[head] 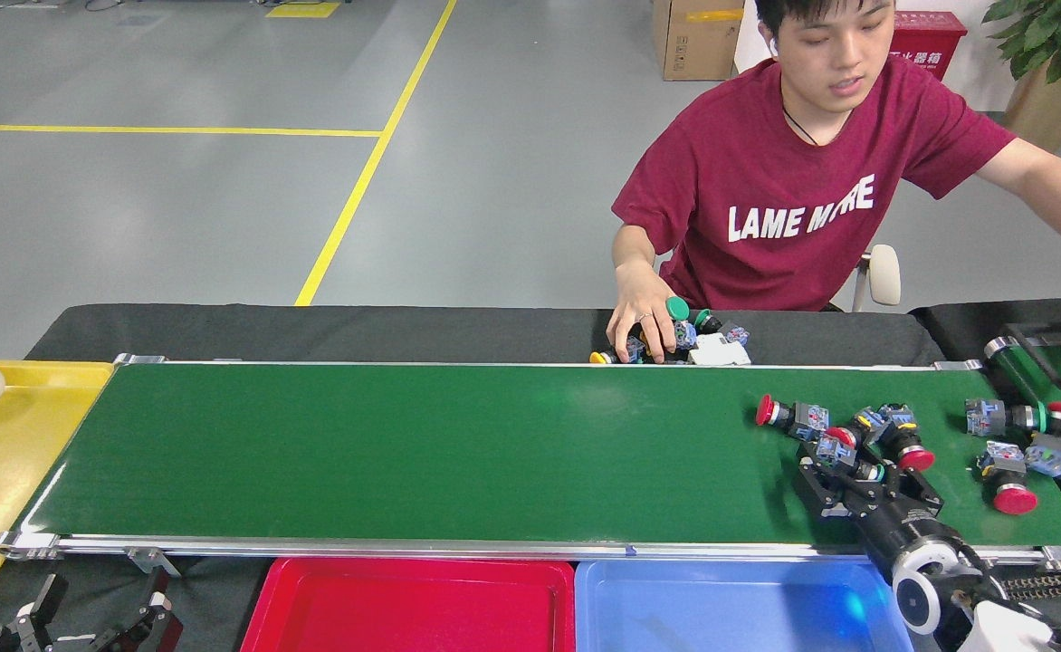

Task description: Pick switch part from conveyor to tray

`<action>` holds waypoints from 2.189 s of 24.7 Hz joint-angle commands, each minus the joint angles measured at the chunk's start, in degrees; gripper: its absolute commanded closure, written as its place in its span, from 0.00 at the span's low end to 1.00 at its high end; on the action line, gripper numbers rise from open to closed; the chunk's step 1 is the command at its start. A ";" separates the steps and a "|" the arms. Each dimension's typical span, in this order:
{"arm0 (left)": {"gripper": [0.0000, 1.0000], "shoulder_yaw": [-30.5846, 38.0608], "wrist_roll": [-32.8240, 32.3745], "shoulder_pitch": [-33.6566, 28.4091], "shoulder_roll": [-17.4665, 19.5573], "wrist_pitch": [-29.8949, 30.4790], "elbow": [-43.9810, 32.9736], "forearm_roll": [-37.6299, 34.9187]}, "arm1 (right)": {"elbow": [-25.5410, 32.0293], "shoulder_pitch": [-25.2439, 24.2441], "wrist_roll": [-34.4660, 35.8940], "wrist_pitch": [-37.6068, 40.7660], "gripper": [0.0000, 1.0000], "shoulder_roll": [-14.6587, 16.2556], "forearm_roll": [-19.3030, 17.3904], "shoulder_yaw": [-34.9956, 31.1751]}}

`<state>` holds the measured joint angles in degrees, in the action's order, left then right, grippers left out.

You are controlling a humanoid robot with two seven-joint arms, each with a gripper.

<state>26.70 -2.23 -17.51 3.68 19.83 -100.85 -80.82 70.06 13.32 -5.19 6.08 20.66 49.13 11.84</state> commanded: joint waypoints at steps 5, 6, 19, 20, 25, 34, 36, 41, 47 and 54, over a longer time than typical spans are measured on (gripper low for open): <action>0.00 2.39 0.20 -0.42 0.72 0.12 -0.76 0.14 | 11.41 -5.41 -0.08 14.40 0.70 1.31 -0.26 -4.98; 0.00 2.57 0.20 -0.42 0.72 0.12 -0.76 0.14 | 12.73 -6.29 -0.35 16.59 0.70 1.31 -0.26 -4.98; 0.00 1.69 0.20 -0.25 0.72 0.30 -0.84 0.14 | 20.64 -2.60 -2.63 16.07 0.29 -7.13 10.20 22.61; 0.00 1.69 0.20 -0.16 0.72 0.30 -0.84 0.14 | 20.64 -1.37 -2.63 15.10 0.12 -7.48 10.20 25.07; 0.00 1.69 0.20 0.10 0.72 0.30 -0.84 0.14 | 20.82 -0.48 -2.28 15.10 0.03 -7.30 10.20 29.65; 0.00 1.95 0.20 0.02 0.72 0.30 -0.84 0.14 | 22.84 -0.05 -2.19 14.22 0.04 -6.69 9.93 12.69; 0.00 2.30 0.20 -0.07 0.72 0.30 -0.84 0.14 | 22.84 -1.89 -1.40 13.52 0.05 -5.90 9.93 4.08; 0.00 1.60 0.20 -0.07 0.72 1.00 -0.84 0.23 | 24.77 -13.40 6.07 5.78 0.05 -2.47 9.67 -10.78; 0.00 1.60 0.20 0.19 0.10 4.96 -0.84 0.23 | 26.18 -29.48 21.27 -2.48 0.04 1.66 7.38 -15.35; 0.00 1.69 0.12 0.89 -0.07 4.52 -0.84 0.14 | 30.05 -38.72 23.12 0.16 0.03 3.42 5.10 -14.91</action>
<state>28.16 -2.29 -16.99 3.56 24.46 -100.95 -80.81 99.35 -25.65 17.23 5.66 24.04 54.39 -2.85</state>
